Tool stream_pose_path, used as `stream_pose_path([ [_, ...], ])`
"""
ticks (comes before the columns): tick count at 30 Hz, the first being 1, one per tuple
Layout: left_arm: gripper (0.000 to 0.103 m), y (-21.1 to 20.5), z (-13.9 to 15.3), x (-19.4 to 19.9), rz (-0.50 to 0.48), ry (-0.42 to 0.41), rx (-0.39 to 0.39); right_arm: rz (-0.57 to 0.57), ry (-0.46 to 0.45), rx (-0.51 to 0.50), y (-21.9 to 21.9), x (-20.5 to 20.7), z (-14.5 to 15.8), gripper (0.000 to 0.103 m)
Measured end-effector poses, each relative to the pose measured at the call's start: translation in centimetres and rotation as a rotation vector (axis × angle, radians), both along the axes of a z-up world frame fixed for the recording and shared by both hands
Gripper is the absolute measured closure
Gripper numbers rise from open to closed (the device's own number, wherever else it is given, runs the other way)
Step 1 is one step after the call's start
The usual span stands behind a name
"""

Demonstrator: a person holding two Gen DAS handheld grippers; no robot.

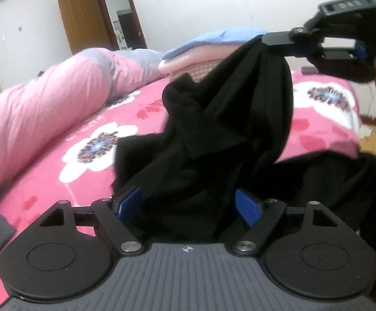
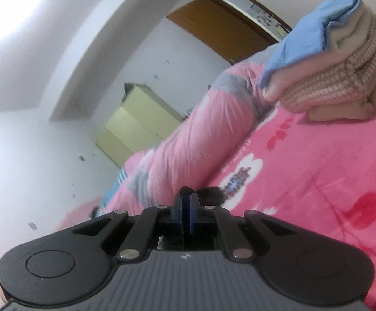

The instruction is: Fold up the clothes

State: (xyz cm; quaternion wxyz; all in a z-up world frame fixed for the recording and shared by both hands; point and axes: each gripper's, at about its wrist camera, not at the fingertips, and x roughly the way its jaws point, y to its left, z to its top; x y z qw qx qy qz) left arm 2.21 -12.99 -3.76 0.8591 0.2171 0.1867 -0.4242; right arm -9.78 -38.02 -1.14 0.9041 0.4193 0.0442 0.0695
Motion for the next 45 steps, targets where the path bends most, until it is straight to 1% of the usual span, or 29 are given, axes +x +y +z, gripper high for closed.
stream_pose_path([
  [1, 0.023, 0.1, 0.3, 0.0, -0.007, 0.023, -0.028, -0.001, -0.008, 0.002, 0.0, -0.2, 0.1, 0.099],
  [3, 0.022, 0.3, 1.0, 0.1, -0.021, 0.074, -0.088, -0.012, 0.006, -0.022, 0.1, -0.5, 0.2, 0.099],
  [5, 0.02, 0.8, 1.7, 0.6, -0.032, 0.143, -0.164, -0.011, 0.019, -0.029, 0.1, -0.7, 0.0, 0.099],
  [9, 0.02, 2.2, 2.7, 2.0, -0.026, 0.315, -0.317, 0.005, 0.04, -0.021, 0.5, -1.0, -0.5, 0.099],
  [10, 0.021, 2.3, 2.8, 2.4, -0.014, 0.354, -0.346, 0.011, 0.044, -0.018, 0.6, -1.1, -0.6, 0.099],
  [12, 0.023, 2.2, 2.8, 2.7, 0.0, 0.399, -0.375, 0.024, 0.05, -0.015, 0.8, -1.2, -0.8, 0.099],
  [13, 0.027, 1.9, 2.7, 2.7, 0.007, 0.408, -0.375, 0.033, 0.052, -0.017, 1.1, -1.2, -0.7, 0.099],
  [14, 0.036, 1.5, 2.7, 2.7, 0.016, 0.408, -0.366, 0.043, 0.055, -0.024, 1.5, -1.2, -0.7, 0.099],
  [15, 0.042, 1.0, 2.5, 2.8, 0.038, 0.401, -0.346, 0.051, 0.058, -0.033, 1.9, -1.2, -0.6, 0.099],
  [17, 0.067, -0.2, 2.0, 2.9, 0.106, 0.376, -0.284, 0.062, 0.066, -0.054, 2.7, -1.1, -0.5, 0.099],
  [18, 0.074, -0.5, 1.7, 3.0, 0.138, 0.377, -0.266, 0.064, 0.068, -0.061, 2.9, -1.2, -0.4, 0.099],
  [19, 0.087, -0.5, 1.4, 3.3, 0.17, 0.394, -0.26, 0.063, 0.071, -0.07, 3.2, -1.3, -0.3, 0.099],
  [20, 0.096, -0.4, 1.1, 3.6, 0.199, 0.41, -0.267, 0.059, 0.078, -0.075, 3.3, -1.4, -0.2, 0.099],
  [21, 0.099, 0.2, 1.1, 3.9, 0.224, 0.421, -0.286, 0.056, 0.085, -0.081, 3.5, -1.5, -0.2, 0.099],
  [23, 0.102, 1.9, 1.5, 4.0, 0.271, 0.41, -0.331, 0.046, 0.097, -0.092, 3.7, -1.7, 0.0, 0.099],
  [26, 0.103, 6.0, 3.6, 3.6, 0.355, 0.33, -0.409, 0.042, 0.101, -0.143, 4.3, -1.6, 0.9, 0.099],
  [29, 0.103, 11.4, 6.3, 3.2, 0.465, 0.218, -0.478, 0.046, 0.097, -0.204, 5.0, -1.2, 2.0, 0.099],
  [31, 0.103, 15.4, 8.0, 2.6, 0.552, 0.135, -0.509, 0.075, 0.081, -0.25, 6.3, -0.5, 2.9, 0.099],
  [34, 0.103, 20.9, 9.6, 1.3, 0.684, 0.037, -0.523, 0.15, 0.055, -0.329, 8.9, 1.1, 3.9, 0.099],
  [37, 0.102, 25.0, 9.1, 0.7, 0.801, 0.003, -0.476, 0.242, 0.034, -0.421, 12.4, 3.1, 4.6, 0.099],
  [38, 0.101, 25.9, 8.7, 0.7, 0.828, 0.011, -0.442, 0.276, 0.036, -0.455, 13.8, 3.8, 4.5, 0.099],
  [39, 0.1, 26.5, 7.7, 1.1, 0.849, 0.043, -0.385, 0.305, 0.041, -0.483, 14.9, 4.5, 4.3, 0.099],
  [41, 0.087, 27.1, 5.6, 1.6, 0.88, 0.115, -0.287, 0.358, 0.072, -0.531, 17.2, 6.1, 3.5, 0.099],
  [42, 0.077, 27.4, 4.7, 1.4, 0.894, 0.129, -0.261, 0.381, 0.093, -0.552, 18.2, 6.8, 3.0, 0.099],
  [43, 0.068, 27.6, 3.9, 1.0, 0.903, 0.133, -0.242, 0.394, 0.119, -0.571, 18.9, 7.3, 2.5, 0.099],
  [44, 0.065, 27.8, 3.3, 0.5, 0.904, 0.128, -0.234, 0.406, 0.145, -0.589, 19.6, 7.8, 2.1, 0.099],
  [45, 0.059, 27.9, 3.0, 0.0, 0.898, 0.114, -0.239, 0.417, 0.168, -0.606, 20.2, 8.1, 1.6, 0.099],
])
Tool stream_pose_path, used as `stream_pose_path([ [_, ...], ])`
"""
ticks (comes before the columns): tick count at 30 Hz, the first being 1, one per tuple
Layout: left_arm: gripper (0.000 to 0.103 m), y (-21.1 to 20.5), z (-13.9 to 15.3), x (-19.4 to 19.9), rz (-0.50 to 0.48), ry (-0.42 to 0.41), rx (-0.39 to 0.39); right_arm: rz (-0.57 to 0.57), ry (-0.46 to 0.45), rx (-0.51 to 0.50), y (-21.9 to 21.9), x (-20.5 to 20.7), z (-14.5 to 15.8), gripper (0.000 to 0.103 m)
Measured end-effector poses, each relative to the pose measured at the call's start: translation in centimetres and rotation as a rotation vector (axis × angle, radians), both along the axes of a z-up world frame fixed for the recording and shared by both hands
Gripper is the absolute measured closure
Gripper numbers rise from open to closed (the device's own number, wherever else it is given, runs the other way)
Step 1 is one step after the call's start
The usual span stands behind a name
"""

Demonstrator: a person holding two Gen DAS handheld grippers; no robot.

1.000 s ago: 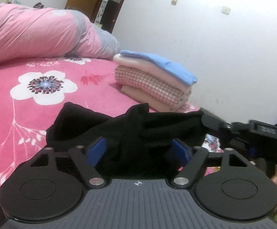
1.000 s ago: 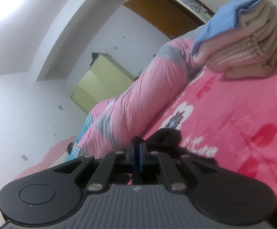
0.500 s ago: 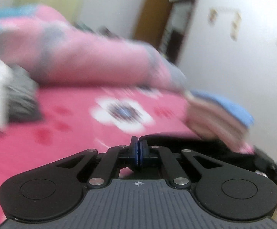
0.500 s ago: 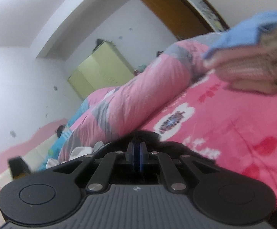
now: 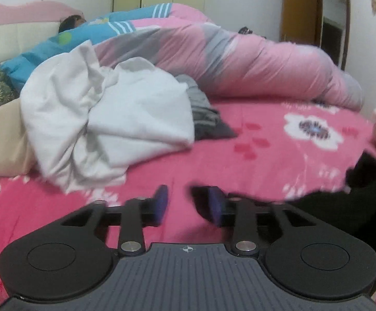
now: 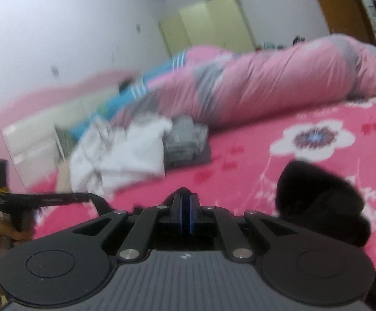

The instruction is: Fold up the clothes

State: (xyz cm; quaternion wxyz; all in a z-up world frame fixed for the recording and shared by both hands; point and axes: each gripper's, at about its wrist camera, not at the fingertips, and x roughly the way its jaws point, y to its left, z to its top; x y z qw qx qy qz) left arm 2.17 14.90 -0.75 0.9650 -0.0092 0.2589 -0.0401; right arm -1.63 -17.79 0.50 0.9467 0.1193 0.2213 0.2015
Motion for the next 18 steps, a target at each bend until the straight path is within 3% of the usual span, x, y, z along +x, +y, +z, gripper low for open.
stream_pose_path([
  [3, 0.035, 0.0, -0.4, -1.2, -0.047, -0.036, -0.023, 0.011, 0.03, -0.033, 0.8, 0.0, -0.5, 0.099],
  [7, 0.033, -2.0, 0.0, -1.3, -0.279, -0.042, -0.122, 0.019, 0.027, -0.084, 1.6, -0.7, -0.2, 0.099],
  [9, 0.033, -4.9, 0.0, -1.6, -0.428, -0.078, -0.068, 0.036, 0.016, -0.082, 1.7, -1.1, 0.4, 0.099],
  [11, 0.032, -8.2, -0.5, -2.4, -0.556, -0.162, 0.036, 0.055, 0.004, -0.064, 1.9, -1.4, 1.1, 0.099],
  [14, 0.032, -12.0, -1.7, -2.9, -0.679, -0.234, 0.169, 0.09, -0.012, -0.035, 2.0, -1.7, 2.1, 0.099],
  [16, 0.033, -13.6, -2.3, -2.7, -0.735, -0.252, 0.205, 0.113, -0.019, -0.017, 2.0, -2.0, 2.6, 0.099],
  [18, 0.044, -14.5, -2.5, -2.4, -0.771, -0.25, 0.198, 0.134, -0.028, -0.01, 2.2, -2.5, 2.9, 0.098],
])
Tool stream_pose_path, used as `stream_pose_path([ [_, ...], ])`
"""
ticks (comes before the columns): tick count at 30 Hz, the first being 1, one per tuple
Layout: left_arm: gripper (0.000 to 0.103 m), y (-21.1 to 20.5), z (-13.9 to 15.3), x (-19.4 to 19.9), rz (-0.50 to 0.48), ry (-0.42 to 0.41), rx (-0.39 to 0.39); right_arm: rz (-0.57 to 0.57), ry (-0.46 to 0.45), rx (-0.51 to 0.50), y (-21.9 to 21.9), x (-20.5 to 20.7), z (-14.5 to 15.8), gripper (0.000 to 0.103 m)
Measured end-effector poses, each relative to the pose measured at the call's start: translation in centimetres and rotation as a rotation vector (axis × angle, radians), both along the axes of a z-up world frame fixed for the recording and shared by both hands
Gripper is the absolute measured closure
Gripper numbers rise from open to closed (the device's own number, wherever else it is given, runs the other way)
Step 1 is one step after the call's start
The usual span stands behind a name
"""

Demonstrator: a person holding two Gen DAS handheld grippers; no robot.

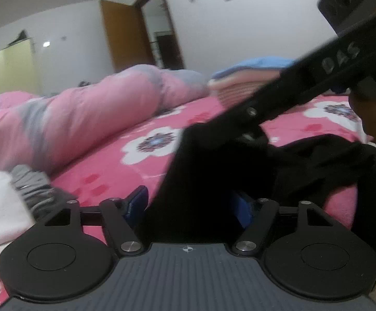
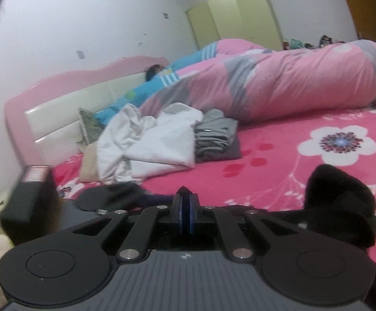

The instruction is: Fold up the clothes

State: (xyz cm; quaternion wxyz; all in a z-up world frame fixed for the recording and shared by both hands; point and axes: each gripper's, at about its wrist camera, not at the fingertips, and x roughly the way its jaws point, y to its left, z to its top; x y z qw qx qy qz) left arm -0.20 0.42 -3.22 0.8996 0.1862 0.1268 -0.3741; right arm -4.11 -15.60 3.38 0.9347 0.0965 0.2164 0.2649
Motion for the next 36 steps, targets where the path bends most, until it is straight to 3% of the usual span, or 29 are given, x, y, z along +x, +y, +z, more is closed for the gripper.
stream_pose_path([
  [1, 0.056, -0.2, 0.1, 0.2, -0.008, 0.01, -0.007, 0.009, -0.003, 0.003, 0.1, -0.2, 0.1, 0.098],
  [3, 0.062, 0.0, 0.4, 0.7, -0.01, 0.038, -0.049, 0.021, -0.002, 0.012, 0.0, -0.6, 0.0, 0.098],
  [5, 0.083, 0.4, 0.6, 1.2, -0.005, 0.067, -0.092, 0.022, 0.01, 0.021, -0.2, -0.9, -0.3, 0.096],
  [8, 0.096, 1.0, 0.2, 1.8, 0.019, 0.106, -0.13, 0.015, 0.077, 0.104, -2.0, -0.8, -1.1, 0.086],
  [12, 0.099, 1.0, 0.0, 1.5, 0.027, 0.113, -0.128, -0.07, 0.12, 0.258, -6.7, -0.5, -1.6, 0.063],
  [14, 0.099, 1.1, -0.1, 0.7, 0.007, 0.099, -0.115, -0.164, 0.122, 0.274, -9.4, -0.1, -1.3, 0.051],
  [18, 0.099, 1.2, -0.5, -0.7, -0.028, 0.07, -0.078, -0.361, 0.152, 0.127, -13.2, 3.4, -0.6, 0.036],
  [20, 0.099, 1.3, -0.7, -1.0, -0.026, 0.073, -0.073, -0.383, 0.194, 0.071, -14.5, 6.8, -0.9, 0.034],
  [24, 0.099, 1.8, -0.6, -1.1, 0.0, 0.084, -0.102, -0.364, 0.307, 0.0, -14.4, 13.8, -3.2, 0.017],
  [25, 0.099, 1.9, -0.5, -1.1, 0.008, 0.086, -0.116, -0.334, 0.348, -0.008, -14.0, 15.3, -4.1, 0.018],
  [26, 0.099, 2.1, -0.3, -1.0, 0.014, 0.089, -0.13, -0.323, 0.384, 0.008, -13.9, 16.1, -4.9, 0.032],
  [27, 0.099, 2.3, -0.2, -1.0, 0.022, 0.09, -0.142, -0.313, 0.42, 0.024, -13.9, 16.8, -5.7, 0.067],
  [28, 0.099, 2.5, 0.0, -1.0, 0.03, 0.087, -0.15, -0.302, 0.455, 0.04, -13.8, 17.6, -6.5, 0.081],
  [29, 0.099, 2.7, 0.2, -1.0, 0.039, 0.082, -0.156, -0.304, 0.474, 0.062, -13.9, 18.0, -7.0, 0.088],
  [34, 0.1, 3.7, 0.6, 0.1, 0.083, 0.094, -0.211, -0.567, 0.185, 0.252, -19.2, 10.3, -1.8, 0.09],
  [36, 0.1, 4.1, 0.7, 0.7, 0.09, 0.113, -0.245, -0.667, 0.108, 0.288, -21.1, 6.7, -0.3, 0.09],
])
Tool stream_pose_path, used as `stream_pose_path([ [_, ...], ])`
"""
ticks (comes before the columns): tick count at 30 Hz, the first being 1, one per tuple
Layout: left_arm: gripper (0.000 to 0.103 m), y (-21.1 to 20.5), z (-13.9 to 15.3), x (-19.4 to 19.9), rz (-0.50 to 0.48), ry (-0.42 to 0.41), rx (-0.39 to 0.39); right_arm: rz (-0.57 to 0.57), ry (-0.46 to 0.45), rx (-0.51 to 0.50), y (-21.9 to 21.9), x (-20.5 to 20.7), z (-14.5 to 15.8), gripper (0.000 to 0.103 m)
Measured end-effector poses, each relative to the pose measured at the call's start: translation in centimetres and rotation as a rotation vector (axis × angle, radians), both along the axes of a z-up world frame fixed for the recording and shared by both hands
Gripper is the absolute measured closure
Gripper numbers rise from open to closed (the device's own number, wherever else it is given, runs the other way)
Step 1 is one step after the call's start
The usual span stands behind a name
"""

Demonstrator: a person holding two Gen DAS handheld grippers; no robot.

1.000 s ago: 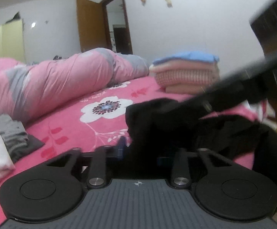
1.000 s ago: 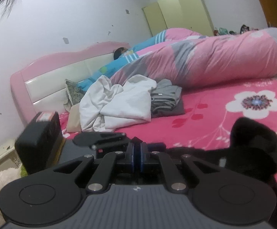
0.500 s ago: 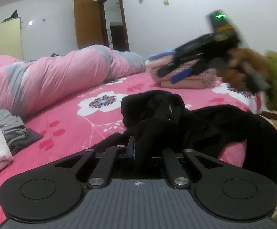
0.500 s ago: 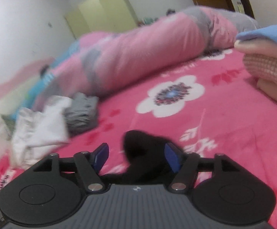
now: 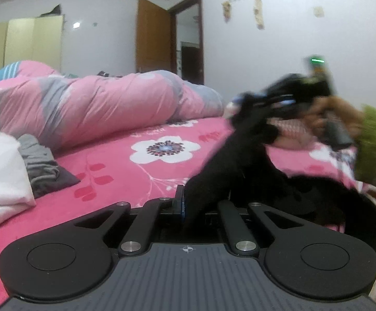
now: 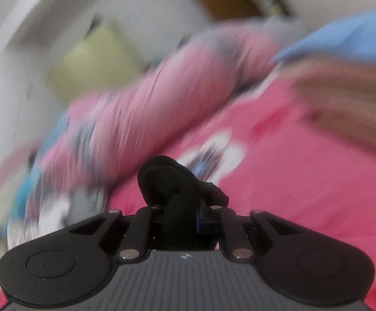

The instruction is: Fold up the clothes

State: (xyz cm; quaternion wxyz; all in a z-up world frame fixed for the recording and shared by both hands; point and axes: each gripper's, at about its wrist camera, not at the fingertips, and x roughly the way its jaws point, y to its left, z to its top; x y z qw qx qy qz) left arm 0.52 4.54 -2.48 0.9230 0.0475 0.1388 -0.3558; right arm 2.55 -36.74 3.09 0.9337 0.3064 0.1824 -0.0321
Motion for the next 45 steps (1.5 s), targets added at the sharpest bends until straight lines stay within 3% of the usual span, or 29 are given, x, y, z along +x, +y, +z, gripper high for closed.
stream_pose_path([
  [2, 0.1, -0.2, 0.1, 0.6, -0.012, 0.021, -0.028, -0.064, 0.005, 0.013, -1.3, -3.1, -0.2, 0.084],
  [5, 0.1, -1.0, -0.1, 1.7, -0.021, 0.069, -0.034, -0.15, 0.149, 0.042, -2.8, -5.1, -3.3, 0.051],
  [8, 0.1, -1.1, -0.1, 3.2, 0.003, 0.145, -0.058, -0.315, 0.241, 0.024, -4.9, -7.1, -5.7, 0.05],
  [10, 0.1, -1.1, 0.0, 4.2, 0.021, 0.2, -0.079, -0.397, 0.224, 0.054, -6.6, -9.4, -6.0, 0.05],
  [12, 0.1, -0.7, 0.4, 5.1, 0.038, 0.234, -0.12, -0.387, 0.176, 0.008, -6.4, -11.1, -5.2, 0.05],
  [15, 0.1, -0.2, 1.3, 5.7, 0.063, 0.238, -0.158, -0.212, 0.079, -0.241, -2.2, -12.5, -3.2, 0.05],
  [19, 0.1, -0.4, 2.2, 6.5, 0.082, 0.229, -0.168, 0.144, 0.02, -0.66, 6.5, -12.1, -3.2, 0.051],
  [23, 0.1, -1.0, 2.7, 7.3, 0.101, 0.23, -0.165, 0.35, 0.078, -1.023, 12.8, -11.4, -5.9, 0.054],
  [25, 0.1, -1.0, 2.8, 7.6, 0.107, 0.231, -0.169, 0.388, 0.122, -1.077, 13.7, -10.5, -6.5, 0.06],
  [29, 0.1, -0.8, 2.6, 8.3, 0.124, 0.253, -0.181, 0.479, 0.182, -1.053, 12.5, -7.2, -6.8, 0.091],
  [32, 0.1, -0.4, 1.9, 9.2, 0.153, 0.289, -0.19, 0.512, 0.176, -0.967, 10.5, -4.5, -6.3, 0.095],
  [35, 0.1, 0.2, 0.8, 10.5, 0.183, 0.347, -0.206, 0.48, 0.138, -0.783, 7.8, -1.3, -5.1, 0.096],
  [38, 0.1, 0.8, -0.5, 12.0, 0.205, 0.414, -0.223, 0.4, 0.14, -0.506, 4.3, 2.1, -5.3, 0.094],
  [40, 0.1, 0.7, -1.3, 12.6, 0.215, 0.438, -0.214, 0.341, 0.143, -0.317, 2.0, 4.3, -5.5, 0.083],
  [42, 0.1, 0.6, -1.9, 13.2, 0.221, 0.456, -0.202, 0.261, 0.137, -0.144, -0.3, 5.5, -6.5, 0.065],
  [45, 0.1, 0.8, -2.7, 14.0, 0.228, 0.482, -0.2, 0.156, 0.098, 0.053, -3.3, 6.4, -7.5, 0.06],
])
